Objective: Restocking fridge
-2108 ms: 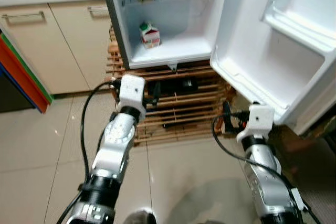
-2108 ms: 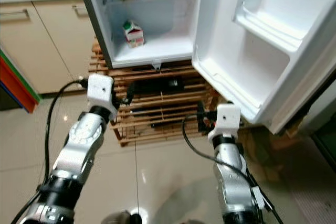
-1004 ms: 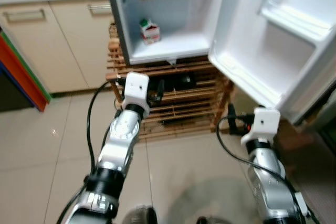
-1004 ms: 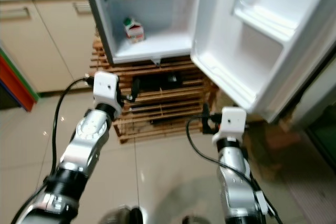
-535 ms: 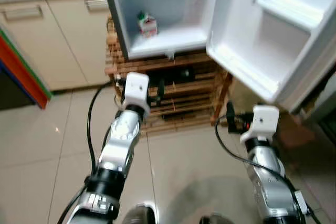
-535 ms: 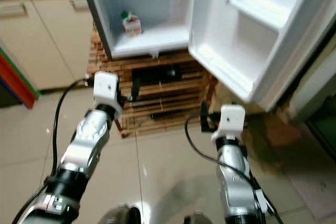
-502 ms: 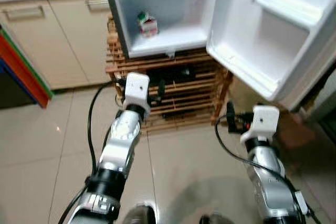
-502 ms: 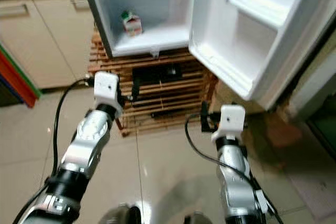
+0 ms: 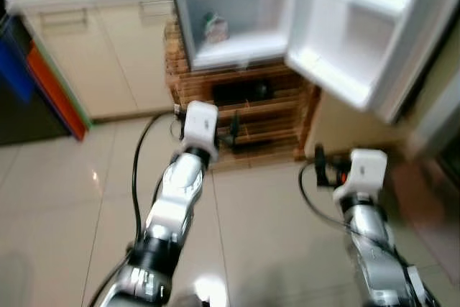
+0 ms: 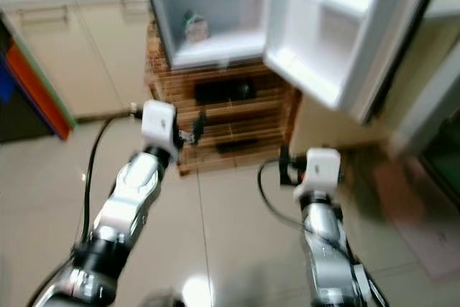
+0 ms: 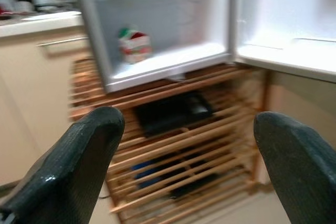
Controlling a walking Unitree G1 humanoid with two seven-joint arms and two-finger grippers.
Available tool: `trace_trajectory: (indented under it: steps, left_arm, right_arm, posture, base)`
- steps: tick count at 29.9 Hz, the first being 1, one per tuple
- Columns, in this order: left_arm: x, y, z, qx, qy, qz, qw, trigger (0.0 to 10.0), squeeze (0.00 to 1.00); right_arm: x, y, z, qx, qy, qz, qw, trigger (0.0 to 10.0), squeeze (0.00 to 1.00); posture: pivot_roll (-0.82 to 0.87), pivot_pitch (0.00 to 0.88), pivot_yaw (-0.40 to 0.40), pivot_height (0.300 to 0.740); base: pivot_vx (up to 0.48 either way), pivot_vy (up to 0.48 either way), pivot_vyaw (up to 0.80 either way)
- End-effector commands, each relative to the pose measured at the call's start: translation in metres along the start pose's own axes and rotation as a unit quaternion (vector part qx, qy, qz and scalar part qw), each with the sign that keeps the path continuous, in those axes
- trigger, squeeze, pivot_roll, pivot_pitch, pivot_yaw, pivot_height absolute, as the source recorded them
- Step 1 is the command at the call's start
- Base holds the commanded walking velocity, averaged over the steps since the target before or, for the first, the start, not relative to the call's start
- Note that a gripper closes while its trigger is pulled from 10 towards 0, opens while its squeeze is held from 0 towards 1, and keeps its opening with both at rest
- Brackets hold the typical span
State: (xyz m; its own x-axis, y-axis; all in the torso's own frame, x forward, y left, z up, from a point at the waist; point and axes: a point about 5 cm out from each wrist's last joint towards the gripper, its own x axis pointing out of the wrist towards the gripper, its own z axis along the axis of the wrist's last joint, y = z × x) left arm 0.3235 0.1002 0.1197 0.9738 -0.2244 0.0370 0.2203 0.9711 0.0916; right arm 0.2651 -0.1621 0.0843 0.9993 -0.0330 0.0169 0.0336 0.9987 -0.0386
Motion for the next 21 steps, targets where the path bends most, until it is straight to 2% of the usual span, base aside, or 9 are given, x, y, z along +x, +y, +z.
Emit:
trace_trajectory:
  steps: [1, 6, 10, 13, 21]
  left_arm:
    - [0.0019, -0.0089, 0.0022, -0.002, -0.001, -0.009, 1.0, 10.0, 0.0]
    - [0.0021, -0.0082, 0.001, -0.005, 0.003, 0.001, 1.0, 10.0, 0.0]
    - [-0.0013, -0.0148, 0.0017, -0.011, -0.002, -0.012, 1.0, 10.0, 0.0]
    - [-0.0022, -0.0159, -0.0005, 0.004, 0.006, -0.001, 1.0, 10.0, 0.0]
    - [-0.0002, -0.013, -0.0013, 0.002, 0.01, 0.015, 1.0, 10.0, 0.0]
  right_arm:
    - [-0.0005, -0.0082, 0.0014, -0.009, -0.001, -0.016, 1.0, 10.0, 0.0]
    - [-0.0008, -0.0061, 0.002, -0.016, -0.003, -0.008, 1.0, 10.0, 0.0]
    - [0.0004, -0.0006, 0.0049, -0.019, -0.009, 0.004, 1.0, 10.0, 0.0]
    - [0.0017, 0.0, 0.0055, -0.019, -0.009, 0.007, 1.0, 10.0, 0.0]
    - [0.0021, -0.0013, 0.0038, -0.021, -0.005, 0.009, 1.0, 10.0, 0.0]
  posture:
    - [-0.05, 0.051, 0.049, 0.74]
    - [-0.05, 0.052, 0.049, 0.74]
    - [-0.05, 0.052, 0.047, 0.74]
    - [-0.05, 0.051, 0.045, 0.74]
    - [-0.05, 0.049, 0.043, 0.74]
  base:
    - [0.352, -0.281, 0.0]
    - [0.0, 0.0, 0.0]
    - [0.0, 0.0, 0.0]
    - [0.167, -0.41, 0.0]
    - [0.289, -0.38, 0.0]
